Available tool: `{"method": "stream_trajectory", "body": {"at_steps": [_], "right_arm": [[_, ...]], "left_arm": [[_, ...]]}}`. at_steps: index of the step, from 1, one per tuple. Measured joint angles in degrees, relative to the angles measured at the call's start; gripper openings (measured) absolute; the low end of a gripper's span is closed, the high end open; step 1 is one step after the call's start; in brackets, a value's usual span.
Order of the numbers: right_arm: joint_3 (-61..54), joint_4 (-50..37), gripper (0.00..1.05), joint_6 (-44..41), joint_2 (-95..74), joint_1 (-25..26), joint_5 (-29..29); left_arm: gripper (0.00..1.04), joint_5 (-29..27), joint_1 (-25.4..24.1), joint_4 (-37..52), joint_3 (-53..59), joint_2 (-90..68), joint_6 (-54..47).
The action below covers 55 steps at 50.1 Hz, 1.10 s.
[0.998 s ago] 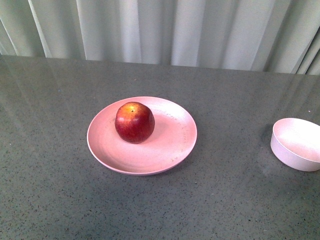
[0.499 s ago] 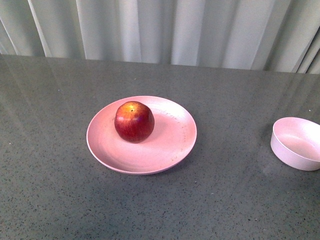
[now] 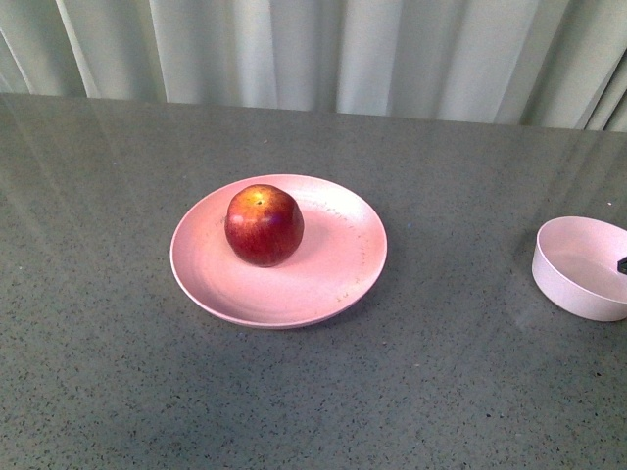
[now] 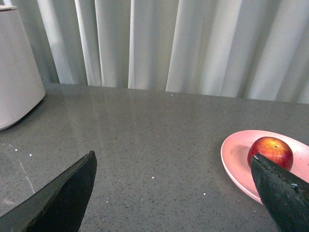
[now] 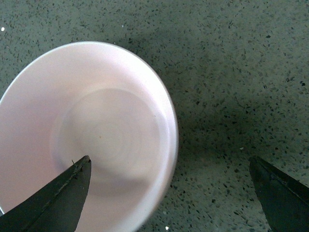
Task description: Move apple from plate to bowl
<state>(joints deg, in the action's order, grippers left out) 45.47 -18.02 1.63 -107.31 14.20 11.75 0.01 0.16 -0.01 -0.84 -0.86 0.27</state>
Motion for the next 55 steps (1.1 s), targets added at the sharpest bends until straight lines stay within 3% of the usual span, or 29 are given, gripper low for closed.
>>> {"method": "stream_trajectory", "body": {"at_steps": [2, 20, 32, 45, 55], "right_arm": [[0.5, 0.2, 0.93, 0.7, -0.3, -0.4, -0.2], [2.0, 1.7, 0.30, 3.8, -3.3, -1.9, -2.2], [2.0, 2.0, 0.01, 5.2, -3.2, -1.9, -2.1], [2.0, 3.2, 0.02, 6.6, -0.7, -2.1, -0.5], [2.5, 4.2, 0.02, 9.5, 2.3, -7.6, -0.9]], "left_arm": [[0.96, 0.0, 0.0, 0.0, 0.0, 0.0, 0.0], [0.96, 0.0, 0.0, 0.0, 0.0, 0.0, 0.0], [0.96, 0.0, 0.0, 0.0, 0.0, 0.0, 0.0], [0.96, 0.0, 0.0, 0.0, 0.0, 0.0, 0.0], [0.96, 0.0, 0.0, 0.0, 0.0, 0.0, 0.0]]}}
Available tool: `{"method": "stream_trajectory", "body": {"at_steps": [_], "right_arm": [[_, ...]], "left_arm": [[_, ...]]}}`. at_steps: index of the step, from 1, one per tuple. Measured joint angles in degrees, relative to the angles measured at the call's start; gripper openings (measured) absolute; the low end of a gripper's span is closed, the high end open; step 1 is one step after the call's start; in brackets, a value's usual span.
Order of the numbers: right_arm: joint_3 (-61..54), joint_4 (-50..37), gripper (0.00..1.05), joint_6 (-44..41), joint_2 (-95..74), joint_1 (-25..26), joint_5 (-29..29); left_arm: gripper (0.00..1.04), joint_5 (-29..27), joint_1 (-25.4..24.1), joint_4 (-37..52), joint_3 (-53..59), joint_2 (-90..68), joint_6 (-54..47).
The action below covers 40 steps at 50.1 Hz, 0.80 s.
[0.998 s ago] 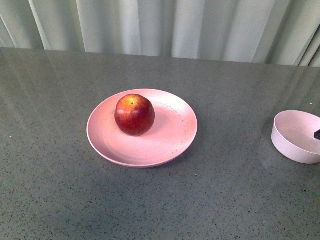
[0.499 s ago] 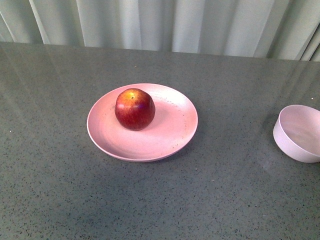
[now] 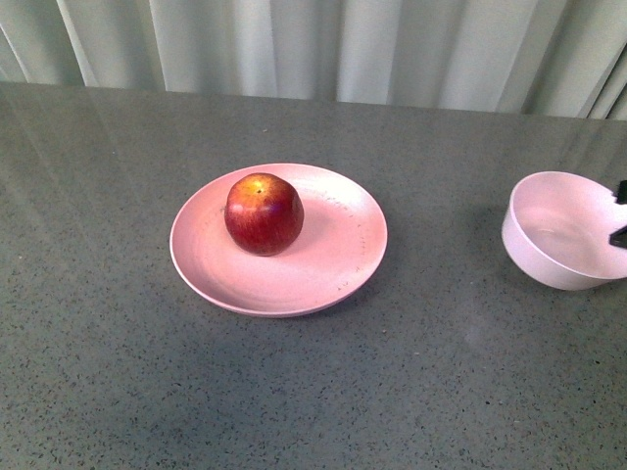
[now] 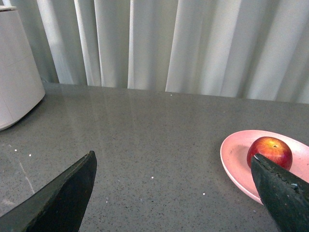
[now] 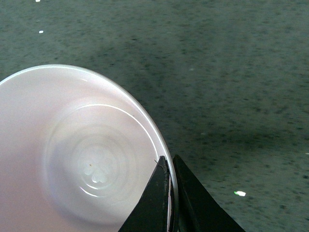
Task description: Move apple from plate to bowl
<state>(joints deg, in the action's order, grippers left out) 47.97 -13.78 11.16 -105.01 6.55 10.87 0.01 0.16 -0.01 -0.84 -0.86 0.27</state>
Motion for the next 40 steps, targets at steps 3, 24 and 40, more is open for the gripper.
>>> {"method": "stream_trajectory", "body": {"at_steps": [3, 24, 40], "right_arm": [[0.5, 0.2, 0.02, 1.4, -0.1, -3.0, -0.9], [5.4, 1.9, 0.02, 5.6, -6.8, -11.5, -6.4], [6.8, 2.3, 0.02, 5.6, -8.8, -12.5, -7.7]], "left_arm": [[0.96, 0.0, 0.0, 0.0, 0.0, 0.0, 0.0], [0.96, 0.0, 0.0, 0.0, 0.0, 0.0, 0.0], [0.96, 0.0, 0.0, 0.0, 0.0, 0.0, 0.0]]}}
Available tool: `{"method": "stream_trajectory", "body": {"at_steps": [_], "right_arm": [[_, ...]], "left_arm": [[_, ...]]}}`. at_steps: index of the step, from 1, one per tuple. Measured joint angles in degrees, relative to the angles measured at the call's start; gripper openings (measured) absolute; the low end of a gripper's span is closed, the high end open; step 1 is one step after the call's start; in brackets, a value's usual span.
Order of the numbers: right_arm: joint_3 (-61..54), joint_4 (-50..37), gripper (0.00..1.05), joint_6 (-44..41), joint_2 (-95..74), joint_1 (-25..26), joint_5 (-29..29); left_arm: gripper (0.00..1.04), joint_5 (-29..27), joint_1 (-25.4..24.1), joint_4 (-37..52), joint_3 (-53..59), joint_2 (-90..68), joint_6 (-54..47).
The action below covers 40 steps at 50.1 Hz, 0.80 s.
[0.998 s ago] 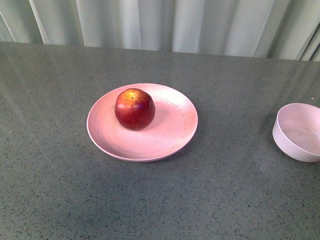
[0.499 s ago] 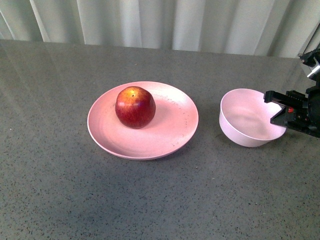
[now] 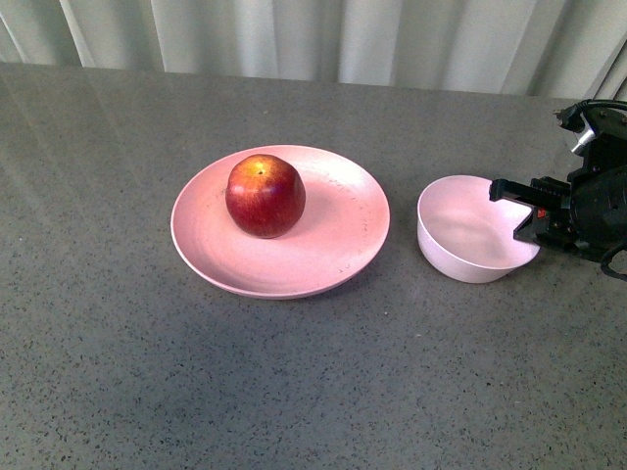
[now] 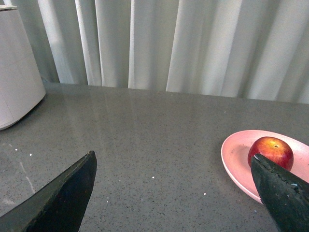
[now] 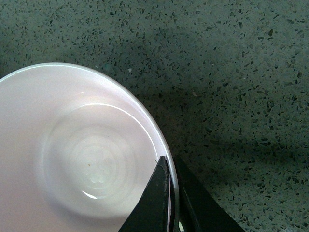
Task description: Move apple from plate to bowl
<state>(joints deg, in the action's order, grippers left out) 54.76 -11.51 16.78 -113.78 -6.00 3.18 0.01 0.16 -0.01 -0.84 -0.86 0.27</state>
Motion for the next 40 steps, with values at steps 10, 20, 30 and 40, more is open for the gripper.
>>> {"method": "stream_trajectory", "body": {"at_steps": [10, 20, 30, 40], "right_arm": [[-0.4, -1.2, 0.29, 0.0, 0.5, 0.2, 1.6], [-3.3, -3.6, 0.62, -0.3, 7.0, 1.8, 3.9], [-11.2, -7.4, 0.96, -4.1, 21.0, 5.5, 6.4], [-21.0, -8.2, 0.96, -6.0, 37.3, 13.4, 11.5]], "left_arm": [[0.96, 0.0, 0.0, 0.0, 0.0, 0.0, 0.0], [0.96, 0.0, 0.0, 0.0, 0.0, 0.0, 0.0], [0.96, 0.0, 0.0, 0.0, 0.0, 0.0, 0.0], [0.96, 0.0, 0.0, 0.0, 0.0, 0.0, 0.0]]}}
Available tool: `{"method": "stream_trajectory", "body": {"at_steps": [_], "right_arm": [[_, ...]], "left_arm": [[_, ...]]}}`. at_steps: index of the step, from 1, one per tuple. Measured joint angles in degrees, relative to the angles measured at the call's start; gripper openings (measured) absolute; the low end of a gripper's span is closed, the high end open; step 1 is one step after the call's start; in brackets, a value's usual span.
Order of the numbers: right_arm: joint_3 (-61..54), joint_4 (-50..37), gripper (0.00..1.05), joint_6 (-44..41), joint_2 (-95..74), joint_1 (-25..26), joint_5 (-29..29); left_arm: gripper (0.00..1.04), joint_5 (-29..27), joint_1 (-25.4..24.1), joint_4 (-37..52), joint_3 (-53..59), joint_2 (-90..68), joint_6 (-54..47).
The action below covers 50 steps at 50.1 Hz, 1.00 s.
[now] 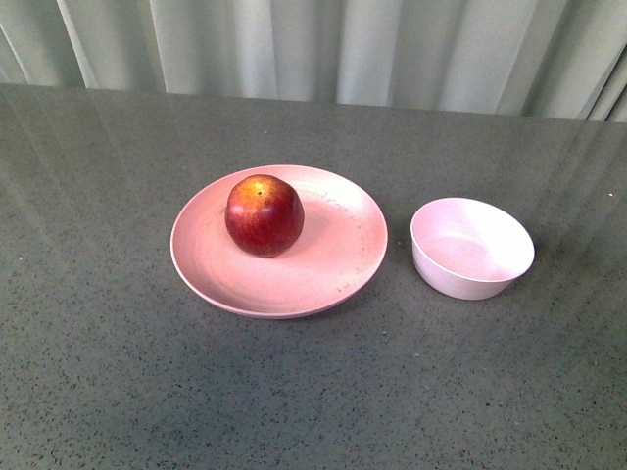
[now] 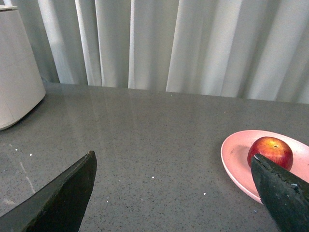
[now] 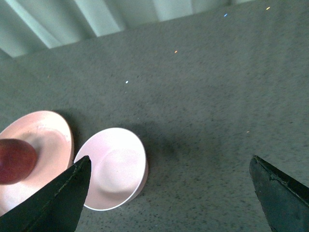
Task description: Move apple from plate to bowl
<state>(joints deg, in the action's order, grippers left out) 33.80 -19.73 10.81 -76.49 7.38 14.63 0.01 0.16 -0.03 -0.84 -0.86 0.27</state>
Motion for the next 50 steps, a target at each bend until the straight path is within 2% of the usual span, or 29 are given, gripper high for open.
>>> {"method": "stream_trajectory", "body": {"at_steps": [10, 13, 16, 18, 21, 27, 30, 32, 41, 44, 50], "right_arm": [[-1.0, -1.2, 0.95, -1.0, 0.9, 0.5, -0.5], [-6.0, -16.9, 0.83, -5.1, 0.1, -0.4, -6.6], [-11.9, -30.0, 0.69, -7.8, 1.0, -1.2, -8.7], [-13.4, -32.3, 0.64, -8.5, 1.9, -1.5, -9.1], [-16.5, -33.9, 0.50, -9.4, 5.2, -2.2, -9.6], [-21.0, -33.2, 0.26, -10.1, 10.2, -3.3, -10.7], [-23.2, -32.2, 0.11, -10.3, 13.2, -5.6, -14.0], [-24.4, -31.5, 0.03, -10.4, 15.2, -6.5, -14.1], [-28.4, -26.9, 0.02, -10.6, 23.6, -7.1, -14.5], [-30.1, -29.4, 0.02, -10.6, 24.0, -7.2, -14.5], [-32.3, -26.5, 0.02, -10.6, 27.4, -7.2, -14.5]], "left_arm": [[0.96, 0.0, 0.0, 0.0, 0.0, 0.0, 0.0], [0.96, 0.0, 0.0, 0.0, 0.0, 0.0, 0.0], [0.96, 0.0, 0.0, 0.0, 0.0, 0.0, 0.0], [0.96, 0.0, 0.0, 0.0, 0.0, 0.0, 0.0], [0.96, 0.0, 0.0, 0.0, 0.0, 0.0, 0.0], [0.96, 0.0, 0.0, 0.0, 0.0, 0.0, 0.0], [0.96, 0.0, 0.0, 0.0, 0.0, 0.0, 0.0], [0.96, 0.0, 0.0, 0.0, 0.0, 0.0, 0.0], [0.96, 0.0, 0.0, 0.0, 0.0, 0.0, 0.0], [0.96, 0.0, 0.0, 0.0, 0.0, 0.0, 0.0], [0.96, 0.0, 0.0, 0.0, 0.0, 0.0, 0.0]]}}
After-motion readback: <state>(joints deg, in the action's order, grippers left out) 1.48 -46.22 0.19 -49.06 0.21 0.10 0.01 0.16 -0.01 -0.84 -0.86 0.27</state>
